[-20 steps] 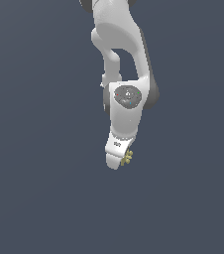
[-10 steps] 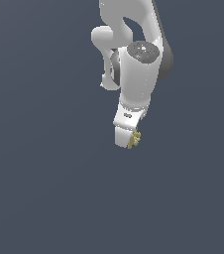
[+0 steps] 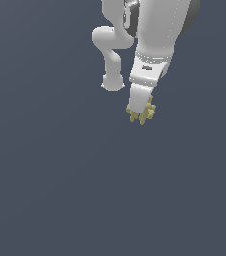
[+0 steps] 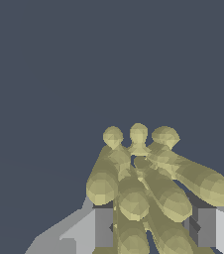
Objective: Pick up the object and move it to a goal position.
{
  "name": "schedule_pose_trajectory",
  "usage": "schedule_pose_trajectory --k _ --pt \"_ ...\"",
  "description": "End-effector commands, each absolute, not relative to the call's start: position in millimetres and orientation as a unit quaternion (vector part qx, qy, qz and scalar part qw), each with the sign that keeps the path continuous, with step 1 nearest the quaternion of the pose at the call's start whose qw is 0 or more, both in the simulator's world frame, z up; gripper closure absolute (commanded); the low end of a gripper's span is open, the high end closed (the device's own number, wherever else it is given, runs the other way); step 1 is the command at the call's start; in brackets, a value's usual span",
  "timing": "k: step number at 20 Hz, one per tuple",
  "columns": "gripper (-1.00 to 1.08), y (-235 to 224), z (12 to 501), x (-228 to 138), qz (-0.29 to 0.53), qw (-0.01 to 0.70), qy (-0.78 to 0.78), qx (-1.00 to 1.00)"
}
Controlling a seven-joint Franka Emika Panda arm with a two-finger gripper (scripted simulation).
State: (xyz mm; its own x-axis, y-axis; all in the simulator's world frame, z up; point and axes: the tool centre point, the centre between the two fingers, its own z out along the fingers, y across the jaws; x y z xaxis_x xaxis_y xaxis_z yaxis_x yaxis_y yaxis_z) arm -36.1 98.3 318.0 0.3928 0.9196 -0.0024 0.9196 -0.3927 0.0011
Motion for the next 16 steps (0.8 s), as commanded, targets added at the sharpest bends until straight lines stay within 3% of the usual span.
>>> schedule_pose_trajectory --k 1,9,16 --pt "1.08 106 344 -47 -0.001 0.001 0.551 0.834" --pt "1.08 126 411 -71 0.0 0.0 0.551 0.835" --pt "1.08 134 440 -81 0.0 0.0 0.551 0.835"
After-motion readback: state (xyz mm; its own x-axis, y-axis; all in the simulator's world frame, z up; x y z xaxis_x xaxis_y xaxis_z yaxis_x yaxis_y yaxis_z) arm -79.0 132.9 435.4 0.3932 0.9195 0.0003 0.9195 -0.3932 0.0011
